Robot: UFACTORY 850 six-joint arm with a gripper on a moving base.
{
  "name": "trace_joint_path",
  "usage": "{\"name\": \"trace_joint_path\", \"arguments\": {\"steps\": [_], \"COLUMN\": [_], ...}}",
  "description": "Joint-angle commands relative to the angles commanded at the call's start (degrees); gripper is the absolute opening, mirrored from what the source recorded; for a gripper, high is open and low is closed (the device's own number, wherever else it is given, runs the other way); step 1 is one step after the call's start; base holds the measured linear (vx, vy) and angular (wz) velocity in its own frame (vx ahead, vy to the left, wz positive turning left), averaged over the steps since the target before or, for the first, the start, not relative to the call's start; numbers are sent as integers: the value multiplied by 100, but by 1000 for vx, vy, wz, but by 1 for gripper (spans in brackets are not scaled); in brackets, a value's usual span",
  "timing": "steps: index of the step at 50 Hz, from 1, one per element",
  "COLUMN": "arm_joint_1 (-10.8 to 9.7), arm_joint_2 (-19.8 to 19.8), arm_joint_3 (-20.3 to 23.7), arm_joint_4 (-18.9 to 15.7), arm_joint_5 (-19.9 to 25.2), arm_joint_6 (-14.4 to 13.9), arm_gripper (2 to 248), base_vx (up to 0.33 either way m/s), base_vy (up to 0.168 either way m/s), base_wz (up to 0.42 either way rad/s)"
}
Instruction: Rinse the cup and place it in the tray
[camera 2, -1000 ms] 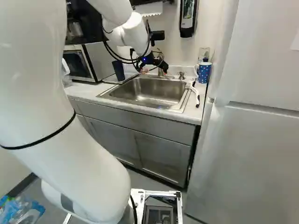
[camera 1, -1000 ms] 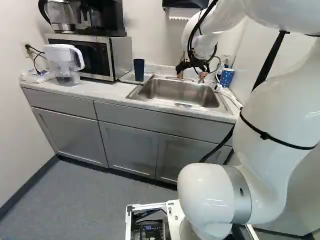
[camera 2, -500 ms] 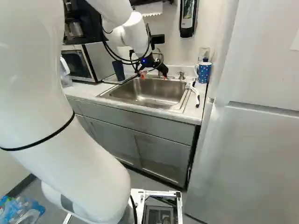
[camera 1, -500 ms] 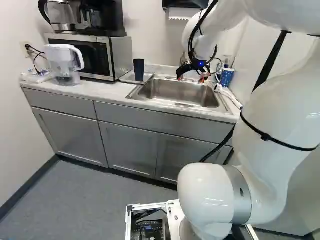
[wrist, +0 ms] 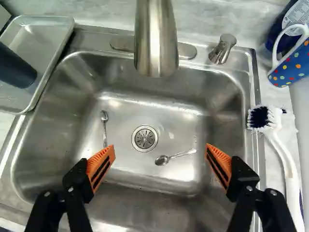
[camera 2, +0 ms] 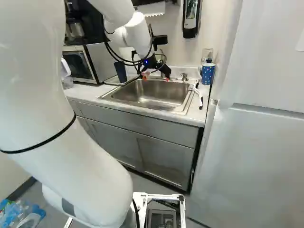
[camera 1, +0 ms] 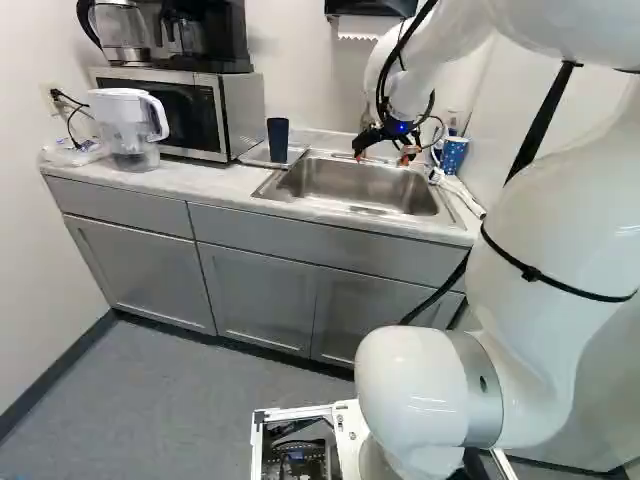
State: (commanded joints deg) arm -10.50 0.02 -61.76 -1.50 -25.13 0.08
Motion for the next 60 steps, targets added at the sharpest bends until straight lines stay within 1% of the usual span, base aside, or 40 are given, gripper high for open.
{"name": "trace_joint_path", "arguments": {"steps": [29,38,47,60], "arm_joint_1": [0,0,0,0], "arm_joint_2": [0,0,0,0], "arm_joint_3": [0,0,0,0], "arm_joint_4": [0,0,0,0], "arm_joint_5": [0,0,0,0], "arm_joint_6": [0,0,0,0], "arm_gripper": [247,247,247,247], "base_vx": [-8,-104,23,-15], "base_vy": [1,114,92,13], "base_wz": [7,22,16,-13]}}
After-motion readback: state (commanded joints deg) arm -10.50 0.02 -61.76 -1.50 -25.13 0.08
